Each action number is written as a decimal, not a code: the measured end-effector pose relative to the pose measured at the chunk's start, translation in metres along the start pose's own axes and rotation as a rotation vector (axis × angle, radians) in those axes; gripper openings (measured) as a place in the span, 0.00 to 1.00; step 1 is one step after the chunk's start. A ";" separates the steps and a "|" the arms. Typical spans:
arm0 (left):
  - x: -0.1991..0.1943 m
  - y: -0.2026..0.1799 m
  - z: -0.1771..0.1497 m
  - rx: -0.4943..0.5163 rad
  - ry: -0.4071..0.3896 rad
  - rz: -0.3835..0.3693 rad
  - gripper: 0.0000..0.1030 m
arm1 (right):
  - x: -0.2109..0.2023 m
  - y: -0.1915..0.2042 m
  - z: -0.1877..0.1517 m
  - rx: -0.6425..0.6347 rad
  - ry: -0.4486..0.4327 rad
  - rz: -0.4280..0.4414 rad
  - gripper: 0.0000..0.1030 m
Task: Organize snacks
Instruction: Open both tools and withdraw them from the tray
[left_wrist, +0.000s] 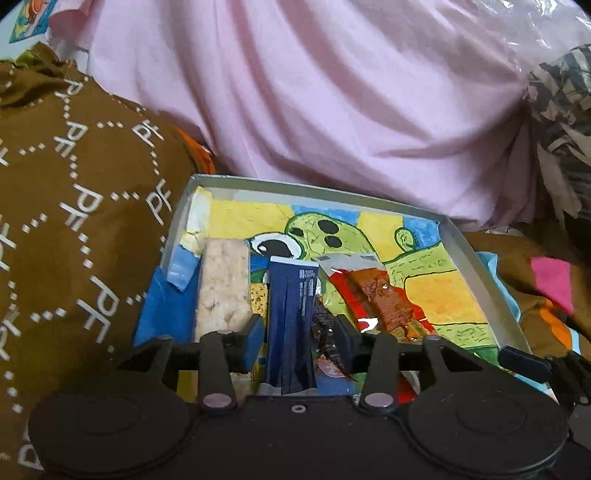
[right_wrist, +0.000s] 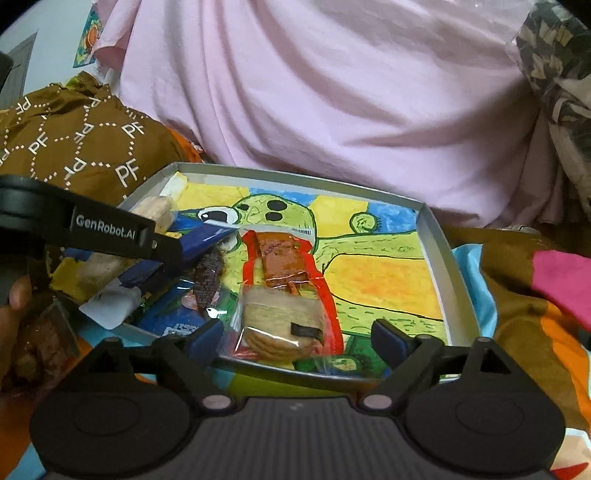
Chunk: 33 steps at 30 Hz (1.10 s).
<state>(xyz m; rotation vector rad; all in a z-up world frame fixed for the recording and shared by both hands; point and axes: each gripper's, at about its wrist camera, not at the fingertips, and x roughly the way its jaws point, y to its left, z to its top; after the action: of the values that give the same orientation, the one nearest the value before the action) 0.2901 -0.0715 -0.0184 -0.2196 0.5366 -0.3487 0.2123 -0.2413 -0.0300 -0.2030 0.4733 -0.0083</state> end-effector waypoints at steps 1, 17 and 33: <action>-0.005 0.000 0.002 -0.008 -0.002 0.001 0.48 | -0.005 0.000 0.000 0.010 -0.004 0.001 0.93; -0.126 -0.029 0.008 0.042 -0.179 0.049 0.99 | -0.107 -0.018 0.004 0.135 -0.177 0.050 1.00; -0.236 -0.039 -0.056 0.107 -0.240 0.086 0.99 | -0.209 -0.015 -0.027 0.167 -0.297 0.029 1.00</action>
<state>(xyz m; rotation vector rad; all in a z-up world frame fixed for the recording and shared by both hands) 0.0608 -0.0241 0.0545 -0.1322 0.2891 -0.2622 0.0146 -0.2494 0.0437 -0.0321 0.1776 0.0106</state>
